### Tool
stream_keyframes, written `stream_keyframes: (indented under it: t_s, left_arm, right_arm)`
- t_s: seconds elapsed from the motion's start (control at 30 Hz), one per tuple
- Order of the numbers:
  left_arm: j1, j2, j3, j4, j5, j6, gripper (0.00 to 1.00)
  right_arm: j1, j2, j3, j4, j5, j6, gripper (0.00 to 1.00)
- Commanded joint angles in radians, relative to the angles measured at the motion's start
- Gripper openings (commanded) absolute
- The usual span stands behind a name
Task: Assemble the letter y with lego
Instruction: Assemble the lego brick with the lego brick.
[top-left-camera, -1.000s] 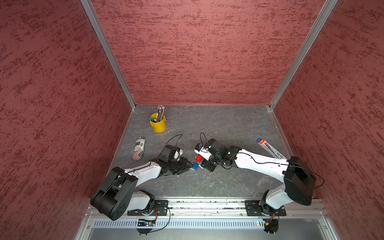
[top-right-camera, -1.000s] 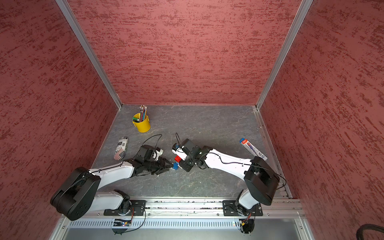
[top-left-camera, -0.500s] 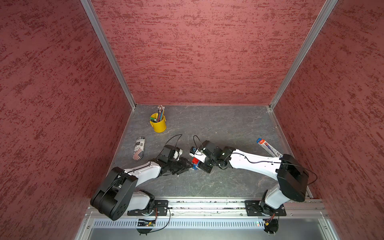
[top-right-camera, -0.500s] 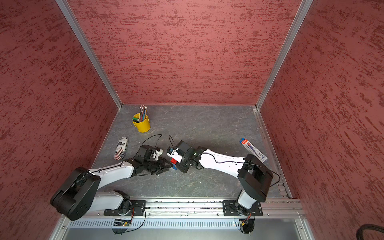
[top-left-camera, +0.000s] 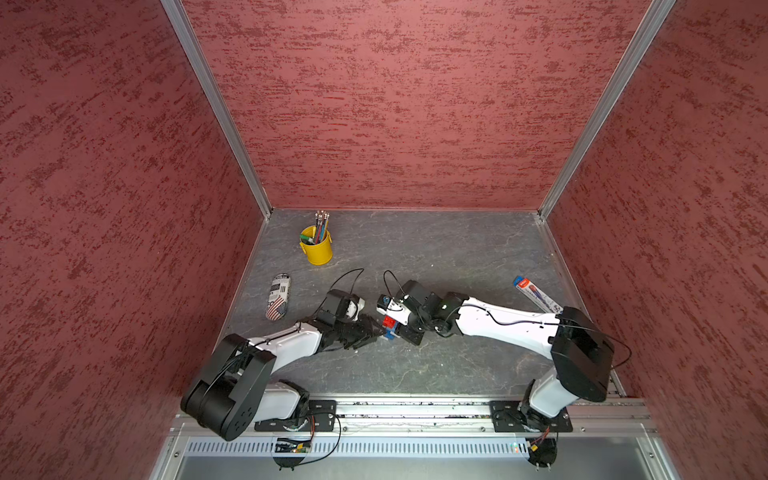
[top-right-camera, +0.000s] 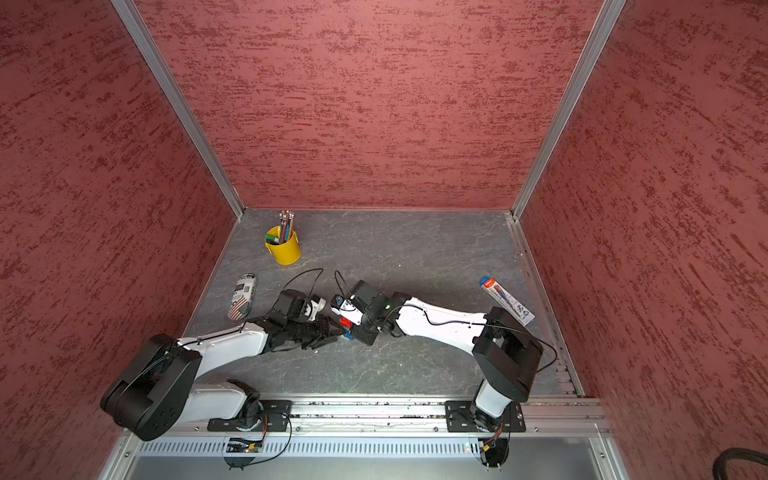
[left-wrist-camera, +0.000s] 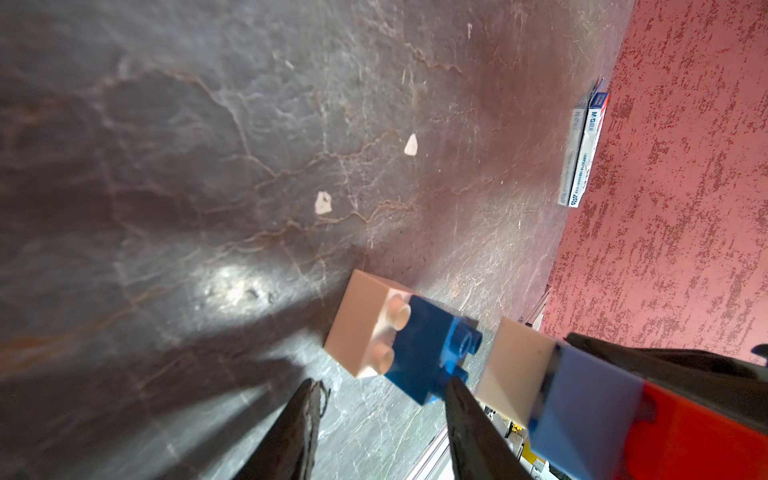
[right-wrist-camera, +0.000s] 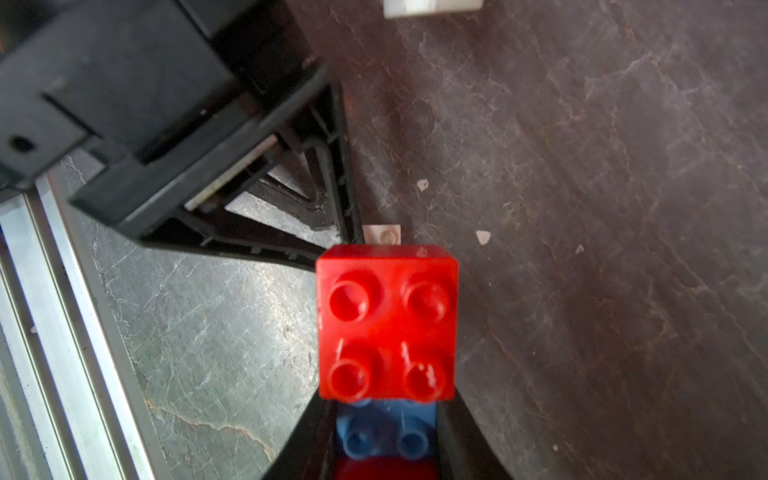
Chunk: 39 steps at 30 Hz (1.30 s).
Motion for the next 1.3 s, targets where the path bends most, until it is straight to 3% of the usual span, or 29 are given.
stream_keyframes:
  t_s: [0.0, 0.7, 1.27]
  left_arm:
    - [0.012, 0.030, -0.019, -0.091, -0.073, 0.016, 0.50]
    - [0.022, 0.038, -0.015, -0.094, -0.066, 0.030, 0.49]
    - [0.029, 0.032, -0.019, -0.095, -0.062, 0.034, 0.48]
  right_arm:
    - [0.009, 0.021, 0.033, -0.011, 0.004, -0.018, 0.28]
    - [0.012, 0.054, 0.047, -0.041, -0.038, -0.030, 0.28]
    - [0.019, 0.126, 0.100, -0.107, 0.024, -0.029, 0.27]
